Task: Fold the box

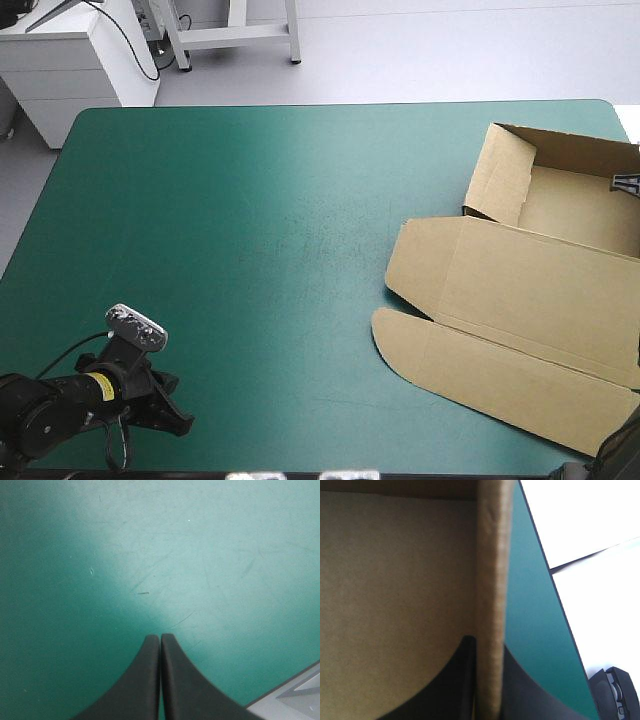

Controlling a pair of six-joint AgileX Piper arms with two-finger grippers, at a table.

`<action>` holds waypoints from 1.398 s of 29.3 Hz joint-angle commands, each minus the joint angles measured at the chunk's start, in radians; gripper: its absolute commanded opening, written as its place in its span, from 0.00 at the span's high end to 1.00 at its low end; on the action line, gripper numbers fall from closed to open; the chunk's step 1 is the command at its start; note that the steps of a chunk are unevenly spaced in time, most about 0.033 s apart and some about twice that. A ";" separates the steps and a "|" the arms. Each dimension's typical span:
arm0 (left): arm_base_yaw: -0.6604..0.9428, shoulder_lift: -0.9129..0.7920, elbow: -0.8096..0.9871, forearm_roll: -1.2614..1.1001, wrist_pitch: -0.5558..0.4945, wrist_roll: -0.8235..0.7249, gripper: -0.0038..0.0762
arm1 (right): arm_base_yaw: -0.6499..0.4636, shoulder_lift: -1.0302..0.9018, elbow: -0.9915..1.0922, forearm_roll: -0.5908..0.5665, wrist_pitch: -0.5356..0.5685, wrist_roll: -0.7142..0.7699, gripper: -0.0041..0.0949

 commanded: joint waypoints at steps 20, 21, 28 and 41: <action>0.001 0.000 -0.022 -0.006 -0.046 -0.010 0.96 | -0.010 -0.174 -0.034 0.037 -0.021 0.038 0.49; 0.001 0.000 -0.022 -0.006 -0.046 -0.010 0.96 | -0.010 -0.190 -0.034 0.053 -0.019 0.038 0.59; 0.001 0.000 -0.022 0.002 -0.056 0.007 0.96 | -0.010 -0.275 -0.034 0.327 0.027 -0.081 0.98; 0.001 0.000 -0.022 -0.021 -0.160 0.005 0.96 | 0.044 -0.377 -0.031 0.572 0.121 -0.252 0.98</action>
